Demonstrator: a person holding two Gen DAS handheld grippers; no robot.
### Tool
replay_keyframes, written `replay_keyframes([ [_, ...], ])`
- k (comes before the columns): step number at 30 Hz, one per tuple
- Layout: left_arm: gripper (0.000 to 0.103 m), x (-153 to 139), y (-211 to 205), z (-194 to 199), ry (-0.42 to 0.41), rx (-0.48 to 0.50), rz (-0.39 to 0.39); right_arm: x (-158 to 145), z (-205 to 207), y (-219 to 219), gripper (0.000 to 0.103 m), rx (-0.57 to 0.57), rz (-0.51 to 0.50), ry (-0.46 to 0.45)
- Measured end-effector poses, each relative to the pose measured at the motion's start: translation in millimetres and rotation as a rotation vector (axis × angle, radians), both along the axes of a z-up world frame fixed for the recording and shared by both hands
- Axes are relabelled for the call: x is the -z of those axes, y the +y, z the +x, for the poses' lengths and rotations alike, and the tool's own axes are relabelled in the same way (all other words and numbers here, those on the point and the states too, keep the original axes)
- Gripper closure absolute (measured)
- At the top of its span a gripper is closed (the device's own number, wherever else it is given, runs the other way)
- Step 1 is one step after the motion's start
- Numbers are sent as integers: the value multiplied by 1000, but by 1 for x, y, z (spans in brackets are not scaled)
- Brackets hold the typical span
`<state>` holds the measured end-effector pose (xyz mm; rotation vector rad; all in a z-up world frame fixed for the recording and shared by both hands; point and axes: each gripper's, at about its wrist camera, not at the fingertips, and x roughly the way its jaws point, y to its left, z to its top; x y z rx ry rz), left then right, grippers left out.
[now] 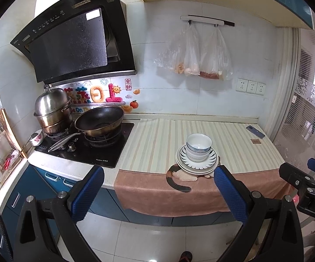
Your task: Organize plates and bowls
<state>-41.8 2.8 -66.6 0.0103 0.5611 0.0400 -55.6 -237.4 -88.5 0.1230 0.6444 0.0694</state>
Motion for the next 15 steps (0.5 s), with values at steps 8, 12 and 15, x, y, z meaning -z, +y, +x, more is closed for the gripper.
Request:
replay_keyframes([
  [8, 0, -1, -3, -3, -1, -3, 2, 0, 0, 0, 1, -1, 1, 0],
  [12, 0, 1, -3, -5, 6, -8, 0, 1, -2, 2, 1, -2, 1, 4],
  [15, 0, 1, -3, -6, 7, -10, 1, 2, -4, 2, 1, -3, 0, 5],
])
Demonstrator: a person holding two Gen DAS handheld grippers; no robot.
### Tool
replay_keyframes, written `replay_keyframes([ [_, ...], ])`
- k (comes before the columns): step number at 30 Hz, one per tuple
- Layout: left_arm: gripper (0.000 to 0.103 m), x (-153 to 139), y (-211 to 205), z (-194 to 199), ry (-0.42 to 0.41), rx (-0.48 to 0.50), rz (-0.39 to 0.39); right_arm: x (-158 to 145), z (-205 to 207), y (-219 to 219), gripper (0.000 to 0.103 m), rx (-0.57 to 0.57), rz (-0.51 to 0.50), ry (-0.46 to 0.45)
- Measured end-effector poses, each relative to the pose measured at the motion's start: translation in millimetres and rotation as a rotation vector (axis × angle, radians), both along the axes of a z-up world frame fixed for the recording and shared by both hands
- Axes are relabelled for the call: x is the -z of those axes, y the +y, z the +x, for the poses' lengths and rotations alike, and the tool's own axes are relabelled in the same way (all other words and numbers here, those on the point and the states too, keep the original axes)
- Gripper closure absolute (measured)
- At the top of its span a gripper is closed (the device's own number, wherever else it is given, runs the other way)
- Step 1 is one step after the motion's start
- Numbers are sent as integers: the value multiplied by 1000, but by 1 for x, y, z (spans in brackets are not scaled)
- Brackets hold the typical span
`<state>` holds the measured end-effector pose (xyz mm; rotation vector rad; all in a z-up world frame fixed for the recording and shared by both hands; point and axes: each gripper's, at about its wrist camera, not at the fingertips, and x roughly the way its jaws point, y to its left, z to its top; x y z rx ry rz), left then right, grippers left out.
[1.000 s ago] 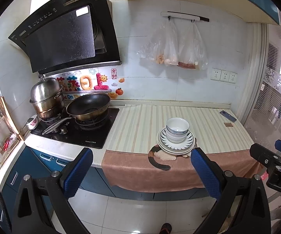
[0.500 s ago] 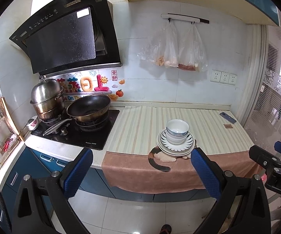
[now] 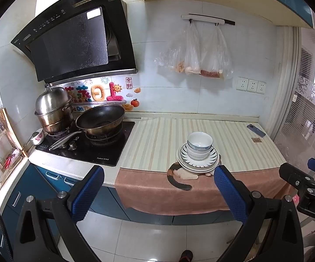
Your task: Organize plates and bowls
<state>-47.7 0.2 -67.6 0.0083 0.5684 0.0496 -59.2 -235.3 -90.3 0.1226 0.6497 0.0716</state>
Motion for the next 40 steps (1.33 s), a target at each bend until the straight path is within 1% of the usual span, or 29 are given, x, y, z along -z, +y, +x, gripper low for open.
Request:
replay_keyframes([
  [31, 0, 1, 5, -4, -5, -2, 3, 1, -1, 6, 1, 1, -6, 4],
  [40, 0, 2, 12, -4, -5, -8, 1, -1, 1, 9, 1, -2, -4, 7],
])
